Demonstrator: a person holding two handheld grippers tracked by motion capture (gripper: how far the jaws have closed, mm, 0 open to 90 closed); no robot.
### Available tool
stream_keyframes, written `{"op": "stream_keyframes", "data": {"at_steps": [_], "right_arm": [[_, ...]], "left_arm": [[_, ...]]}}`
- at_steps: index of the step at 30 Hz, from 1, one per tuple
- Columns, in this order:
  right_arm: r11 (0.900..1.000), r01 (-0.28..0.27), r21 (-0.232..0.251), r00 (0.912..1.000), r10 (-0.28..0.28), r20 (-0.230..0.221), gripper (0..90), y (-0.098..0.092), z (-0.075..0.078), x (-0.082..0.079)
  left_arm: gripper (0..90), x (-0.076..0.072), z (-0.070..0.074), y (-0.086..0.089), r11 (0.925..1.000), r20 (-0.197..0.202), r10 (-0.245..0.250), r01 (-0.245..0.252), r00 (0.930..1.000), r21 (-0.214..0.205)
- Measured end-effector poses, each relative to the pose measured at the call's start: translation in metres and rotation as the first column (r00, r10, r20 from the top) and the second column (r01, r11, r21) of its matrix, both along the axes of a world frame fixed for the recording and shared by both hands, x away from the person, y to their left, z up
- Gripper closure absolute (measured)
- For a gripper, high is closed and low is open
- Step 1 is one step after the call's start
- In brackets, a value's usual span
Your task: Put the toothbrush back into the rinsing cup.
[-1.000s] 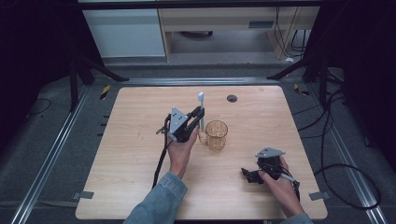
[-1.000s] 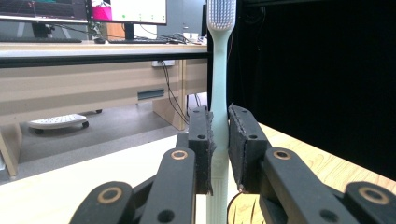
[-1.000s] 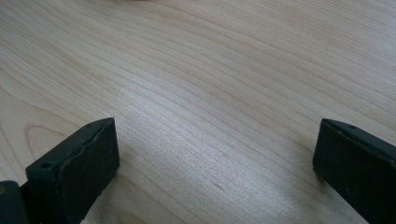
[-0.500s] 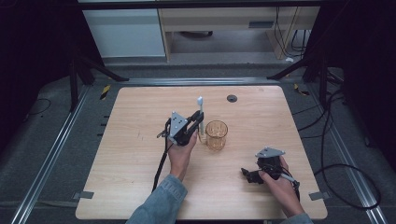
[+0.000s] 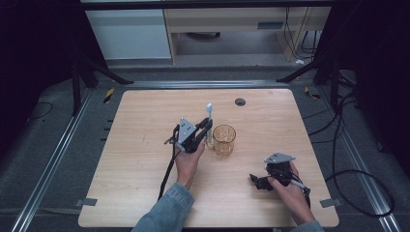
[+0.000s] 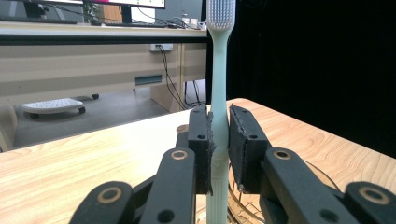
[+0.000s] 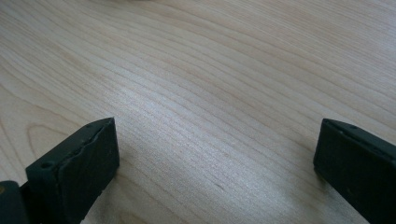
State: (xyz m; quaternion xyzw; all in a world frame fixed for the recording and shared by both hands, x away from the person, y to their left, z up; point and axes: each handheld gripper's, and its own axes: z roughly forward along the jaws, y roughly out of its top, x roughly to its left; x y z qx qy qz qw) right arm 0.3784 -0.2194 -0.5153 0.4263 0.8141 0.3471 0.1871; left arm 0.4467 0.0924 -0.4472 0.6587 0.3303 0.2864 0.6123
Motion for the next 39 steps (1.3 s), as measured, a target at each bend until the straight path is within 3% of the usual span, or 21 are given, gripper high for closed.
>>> {"op": "stream_keyframes", "data": {"at_steps": [25,39], "right_arm": [[1.0,-0.002,0.002,1.0,0.002,-0.001,0.5,0.0,0.0,0.0],[1.0,-0.006,0.002,1.0,0.006,-0.001,0.5,0.0,0.0,0.0]], "left_arm": [[78.5,-0.005,-0.012,0.003,0.9997,-0.025,0.0,0.001,0.9997,0.023],[78.4,-0.006,-0.016,0.003,0.9983,-0.034,-0.003,0.005,0.9994,0.058]]}}
